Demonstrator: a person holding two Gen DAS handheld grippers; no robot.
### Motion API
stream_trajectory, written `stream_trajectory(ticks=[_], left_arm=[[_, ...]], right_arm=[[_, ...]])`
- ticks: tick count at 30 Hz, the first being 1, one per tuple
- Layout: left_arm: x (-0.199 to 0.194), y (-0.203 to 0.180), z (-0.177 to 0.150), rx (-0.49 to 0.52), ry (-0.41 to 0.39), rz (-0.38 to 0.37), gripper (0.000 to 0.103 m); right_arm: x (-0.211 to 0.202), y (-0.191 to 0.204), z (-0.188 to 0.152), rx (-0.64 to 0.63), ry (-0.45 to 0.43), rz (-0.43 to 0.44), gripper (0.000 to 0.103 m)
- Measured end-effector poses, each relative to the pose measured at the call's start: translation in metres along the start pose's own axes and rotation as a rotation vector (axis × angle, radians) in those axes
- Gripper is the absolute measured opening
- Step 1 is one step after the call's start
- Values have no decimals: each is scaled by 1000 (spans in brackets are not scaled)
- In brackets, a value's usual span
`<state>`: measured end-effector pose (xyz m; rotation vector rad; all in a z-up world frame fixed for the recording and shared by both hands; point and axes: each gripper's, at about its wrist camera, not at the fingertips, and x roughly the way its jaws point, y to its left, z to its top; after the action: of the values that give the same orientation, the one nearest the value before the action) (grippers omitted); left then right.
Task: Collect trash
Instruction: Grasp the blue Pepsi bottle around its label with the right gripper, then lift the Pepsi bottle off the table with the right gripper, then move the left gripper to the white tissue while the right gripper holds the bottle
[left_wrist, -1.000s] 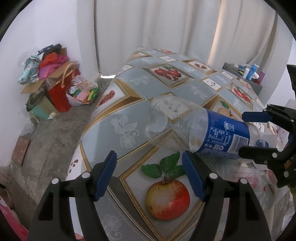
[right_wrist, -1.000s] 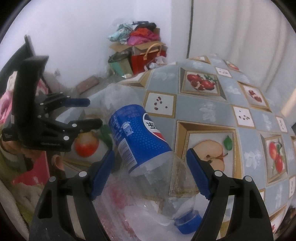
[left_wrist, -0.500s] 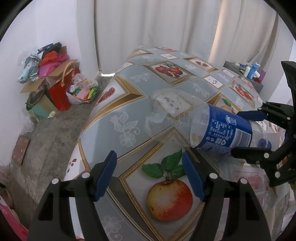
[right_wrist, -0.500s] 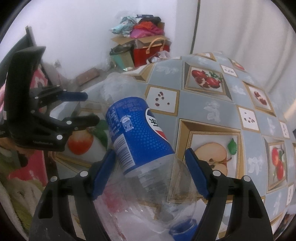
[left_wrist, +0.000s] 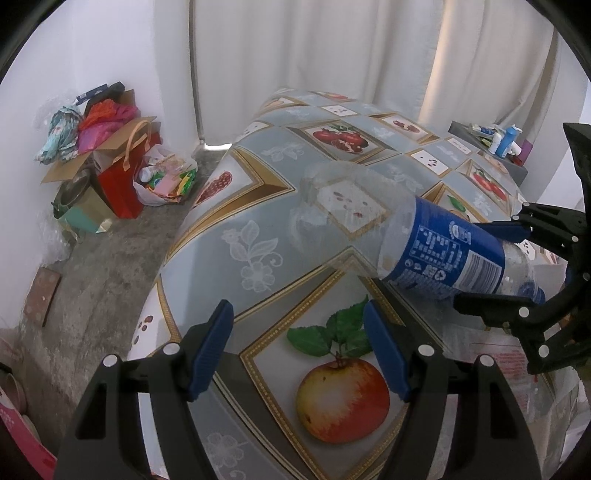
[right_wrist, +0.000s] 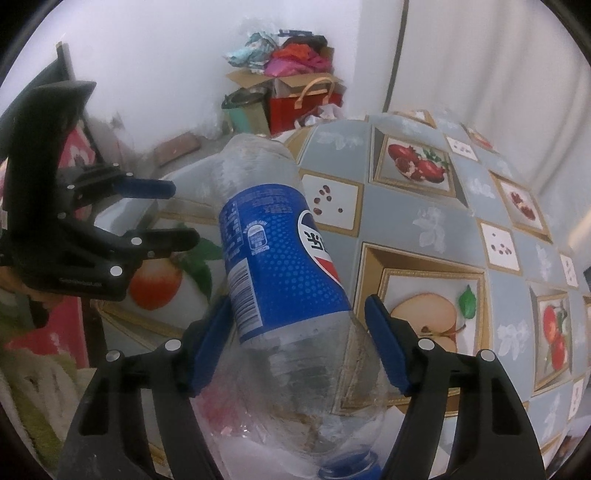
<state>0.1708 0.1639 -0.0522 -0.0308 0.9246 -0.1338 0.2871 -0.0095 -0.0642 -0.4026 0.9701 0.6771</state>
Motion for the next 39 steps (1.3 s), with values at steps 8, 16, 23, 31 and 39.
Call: stream_trajectory(ticks=[8, 16, 23, 31, 39], left_arm=[[0, 1, 0, 0, -1, 2, 71], [-4, -2, 1, 7, -2, -6, 71], [-8, -14, 3, 25, -10, -37, 71], [-11, -57, -1, 106, -12, -138, 71], [-22, -113, -3, 194, -21, -329, 71]], right_arm=[[-15, -8, 8, 48, -62, -10, 59], [-35, -18, 5, 96, -102, -40, 55], [-71, -37, -20, 219, -159, -110, 55], [-120, -55, -80, 409, -188, -242, 55], [-142, -66, -140, 604, -199, -303, 55]])
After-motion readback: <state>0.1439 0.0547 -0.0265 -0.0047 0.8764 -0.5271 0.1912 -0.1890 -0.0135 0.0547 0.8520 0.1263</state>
